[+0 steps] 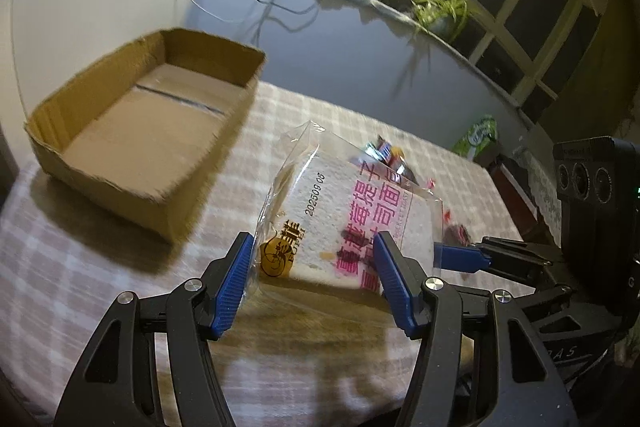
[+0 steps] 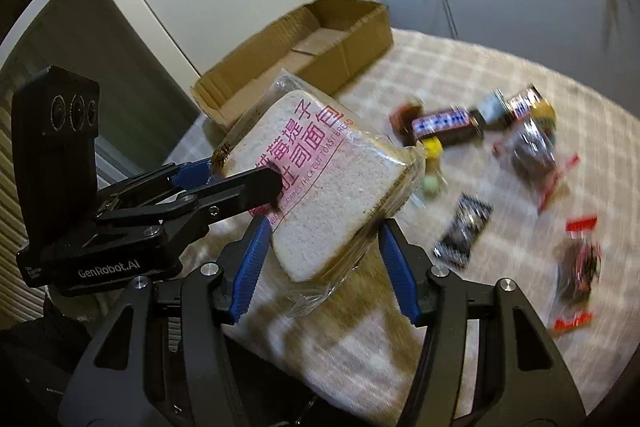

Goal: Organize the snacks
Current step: 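Lift the bread loaf with the right tool and carry it toward the box, then lower the bread loaf into the cardboard box and open the right tool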

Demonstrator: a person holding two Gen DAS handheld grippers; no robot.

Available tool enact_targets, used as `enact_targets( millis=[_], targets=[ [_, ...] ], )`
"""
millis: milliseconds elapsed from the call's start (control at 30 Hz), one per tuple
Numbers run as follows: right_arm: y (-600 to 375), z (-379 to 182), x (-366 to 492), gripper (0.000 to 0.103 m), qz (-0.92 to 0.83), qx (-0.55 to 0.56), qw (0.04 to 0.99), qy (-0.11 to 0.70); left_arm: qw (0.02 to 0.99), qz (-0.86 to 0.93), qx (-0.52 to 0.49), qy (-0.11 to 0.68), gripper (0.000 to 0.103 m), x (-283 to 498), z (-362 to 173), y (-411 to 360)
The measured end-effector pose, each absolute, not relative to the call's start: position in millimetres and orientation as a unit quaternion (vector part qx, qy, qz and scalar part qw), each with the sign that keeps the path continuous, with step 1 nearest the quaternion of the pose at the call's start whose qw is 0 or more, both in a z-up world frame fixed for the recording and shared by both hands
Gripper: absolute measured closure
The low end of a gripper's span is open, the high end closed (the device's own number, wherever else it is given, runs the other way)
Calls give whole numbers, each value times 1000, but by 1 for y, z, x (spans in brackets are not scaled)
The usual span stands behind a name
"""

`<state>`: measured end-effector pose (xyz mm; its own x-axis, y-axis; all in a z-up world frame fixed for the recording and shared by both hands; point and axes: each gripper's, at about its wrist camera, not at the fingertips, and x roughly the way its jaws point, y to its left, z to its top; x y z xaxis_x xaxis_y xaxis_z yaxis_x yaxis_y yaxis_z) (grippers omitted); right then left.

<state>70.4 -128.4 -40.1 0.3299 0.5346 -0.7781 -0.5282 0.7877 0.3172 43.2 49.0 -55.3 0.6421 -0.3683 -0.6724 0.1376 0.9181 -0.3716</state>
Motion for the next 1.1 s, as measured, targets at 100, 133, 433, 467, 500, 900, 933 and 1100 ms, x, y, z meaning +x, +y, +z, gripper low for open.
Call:
enact_targets(
  millis=[100, 133, 433, 467, 500, 900, 933, 1100],
  targets=[
    [-115, -34, 77, 43, 340, -7, 814, 471, 899, -126, -152, 391, 43, 45, -51, 60],
    [-110, -32, 80, 43, 344, -10, 813, 469, 901, -120, -154, 389, 43, 47, -49, 64],
    [-64, -17, 104, 43, 385, -38, 807, 447, 913, -85, -159, 366, 43, 55, -33, 99],
    [-58, -16, 107, 43, 388, -40, 806, 444, 914, -82, -159, 364, 43, 58, -32, 104],
    [-53, -16, 110, 43, 393, -42, 805, 442, 915, -79, -159, 362, 43, 59, -30, 107],
    [7, -30, 149, 43, 413, -52, 793, 445, 910, -46, -191, 365, 43, 82, -39, 166],
    [11, -32, 151, 43, 414, -52, 792, 446, 909, -44, -193, 366, 43, 82, -41, 168],
    [22, -39, 158, 43, 410, -65, 792, 447, 909, -37, -192, 368, 44, 84, -47, 175]
  ],
)
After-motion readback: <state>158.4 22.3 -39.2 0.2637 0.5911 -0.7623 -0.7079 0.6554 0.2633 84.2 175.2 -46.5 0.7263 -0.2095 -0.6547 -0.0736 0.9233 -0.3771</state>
